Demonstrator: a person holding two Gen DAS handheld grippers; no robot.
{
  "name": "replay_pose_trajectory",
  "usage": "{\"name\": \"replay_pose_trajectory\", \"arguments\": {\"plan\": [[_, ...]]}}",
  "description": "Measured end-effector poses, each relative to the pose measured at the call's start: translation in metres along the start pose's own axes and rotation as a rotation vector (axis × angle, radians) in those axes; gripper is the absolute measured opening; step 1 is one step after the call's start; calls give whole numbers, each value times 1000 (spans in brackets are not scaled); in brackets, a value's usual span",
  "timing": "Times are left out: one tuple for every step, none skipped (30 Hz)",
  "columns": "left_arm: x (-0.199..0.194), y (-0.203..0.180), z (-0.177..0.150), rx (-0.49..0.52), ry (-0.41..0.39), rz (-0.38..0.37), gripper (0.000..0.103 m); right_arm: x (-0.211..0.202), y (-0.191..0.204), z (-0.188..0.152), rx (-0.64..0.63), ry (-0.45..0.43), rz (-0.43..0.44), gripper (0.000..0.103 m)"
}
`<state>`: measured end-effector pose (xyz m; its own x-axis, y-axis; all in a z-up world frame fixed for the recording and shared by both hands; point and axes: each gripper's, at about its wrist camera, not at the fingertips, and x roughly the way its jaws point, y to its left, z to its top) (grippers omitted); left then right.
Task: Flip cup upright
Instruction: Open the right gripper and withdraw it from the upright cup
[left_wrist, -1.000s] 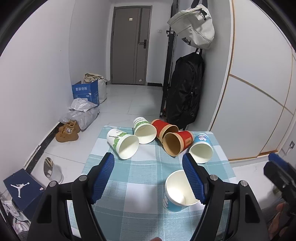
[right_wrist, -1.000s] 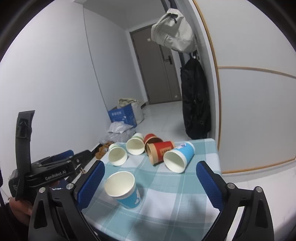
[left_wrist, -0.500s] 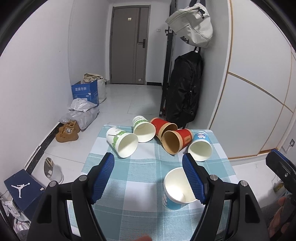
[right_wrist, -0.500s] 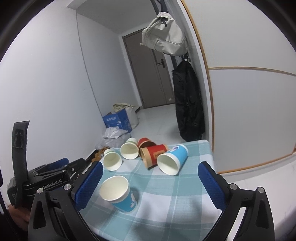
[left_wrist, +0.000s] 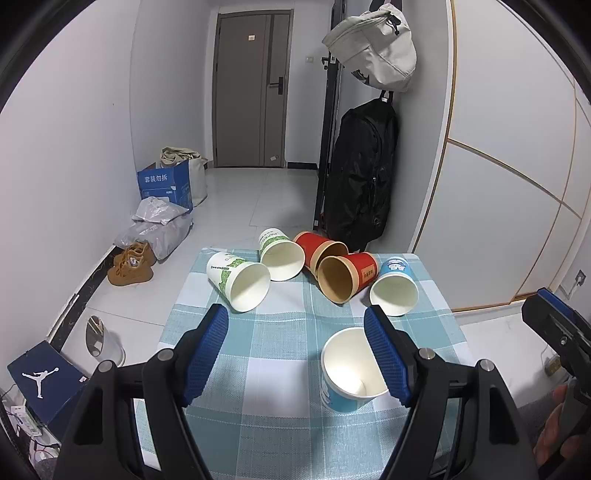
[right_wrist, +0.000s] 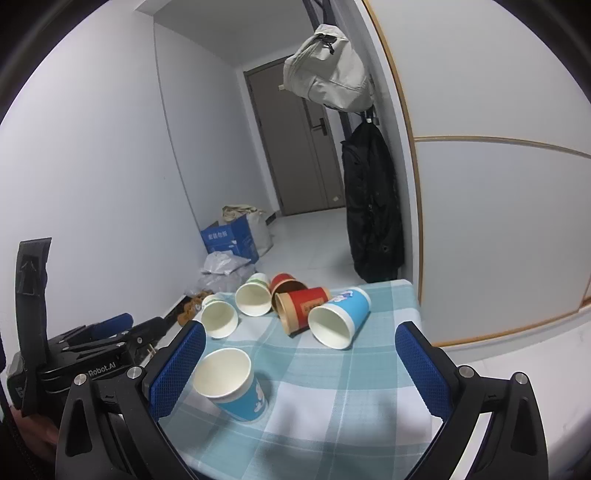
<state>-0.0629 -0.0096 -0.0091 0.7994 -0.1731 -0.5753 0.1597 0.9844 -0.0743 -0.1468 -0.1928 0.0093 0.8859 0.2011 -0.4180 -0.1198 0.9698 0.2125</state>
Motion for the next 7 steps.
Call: {"name": "replay_pose_trajectory", "arguments": {"plan": [[0, 0, 0, 1, -3, 1, 72, 0, 0, 0, -1, 0, 0, 103], [-1, 0, 0, 1, -5, 1, 72, 0, 0, 0, -1, 1, 0, 103], [-1, 0, 0, 0, -5, 0, 72, 0, 0, 0, 0, 2, -1, 103], [-1, 0, 0, 0, -5, -3, 72, 0, 0, -1, 2, 4, -1, 103], [-1, 0, 0, 0, -7, -7, 72, 0, 0, -1, 3, 7, -1, 103], [-1, 0, 0, 0, -9, -8, 72, 0, 0, -1, 5, 9, -1, 103], [-1, 0, 1, 0, -9, -9, 72, 0, -1, -1, 7, 10, -3, 103]]}}
